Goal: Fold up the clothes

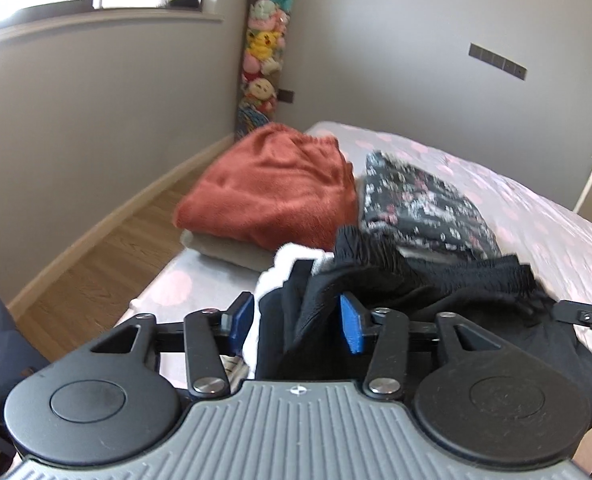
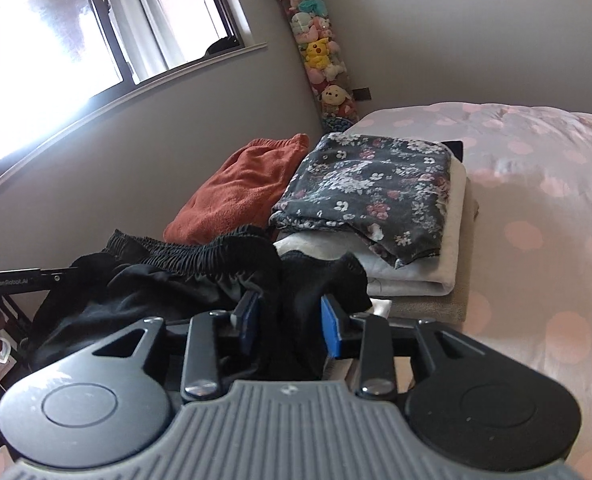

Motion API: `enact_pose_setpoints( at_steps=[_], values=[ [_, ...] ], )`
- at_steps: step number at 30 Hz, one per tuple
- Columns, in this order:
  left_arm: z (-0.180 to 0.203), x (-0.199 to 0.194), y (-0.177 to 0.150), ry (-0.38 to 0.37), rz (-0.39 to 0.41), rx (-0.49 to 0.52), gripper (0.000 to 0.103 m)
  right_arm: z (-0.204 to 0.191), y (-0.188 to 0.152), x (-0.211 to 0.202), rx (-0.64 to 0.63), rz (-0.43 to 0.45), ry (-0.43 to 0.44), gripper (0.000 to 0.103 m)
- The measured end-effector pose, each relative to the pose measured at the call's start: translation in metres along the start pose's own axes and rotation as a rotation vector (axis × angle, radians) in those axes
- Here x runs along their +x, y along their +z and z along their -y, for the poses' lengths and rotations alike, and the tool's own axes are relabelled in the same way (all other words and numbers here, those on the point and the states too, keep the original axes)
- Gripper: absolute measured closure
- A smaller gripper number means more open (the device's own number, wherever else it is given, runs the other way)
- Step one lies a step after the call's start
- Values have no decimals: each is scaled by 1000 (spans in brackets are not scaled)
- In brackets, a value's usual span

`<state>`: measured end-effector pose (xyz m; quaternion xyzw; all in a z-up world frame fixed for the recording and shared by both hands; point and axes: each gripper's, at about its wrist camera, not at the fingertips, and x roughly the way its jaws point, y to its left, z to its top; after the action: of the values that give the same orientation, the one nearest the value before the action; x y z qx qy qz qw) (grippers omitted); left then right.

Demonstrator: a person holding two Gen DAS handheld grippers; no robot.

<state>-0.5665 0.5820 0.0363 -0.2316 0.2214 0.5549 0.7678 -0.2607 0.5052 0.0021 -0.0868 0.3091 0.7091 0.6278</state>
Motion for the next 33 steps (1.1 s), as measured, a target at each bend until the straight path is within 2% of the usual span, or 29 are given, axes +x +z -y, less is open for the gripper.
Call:
enact_pose_setpoints(
  at_steps=[4, 9, 12, 19, 24, 33],
  values=[
    [14, -33, 10, 58, 39, 40, 48, 2, 8, -31, 17, 44, -5, 60],
    [49, -80, 13, 71, 98, 93, 34, -12, 12, -75, -6, 95, 15, 35],
    [74, -106, 7, 81, 125, 115, 27, -24, 10, -98, -26, 116, 41, 30],
    [129, -144, -24, 133, 155, 116, 26, -54, -1, -141, -87, 139, 74, 23],
    [155, -157, -52, 204, 219, 97, 26, -63, -18, -158, -102, 130, 67, 20],
    [172, -152, -100, 236, 183, -39, 25, -70, -60, -178, -172, 130, -8, 9]
  ],
)
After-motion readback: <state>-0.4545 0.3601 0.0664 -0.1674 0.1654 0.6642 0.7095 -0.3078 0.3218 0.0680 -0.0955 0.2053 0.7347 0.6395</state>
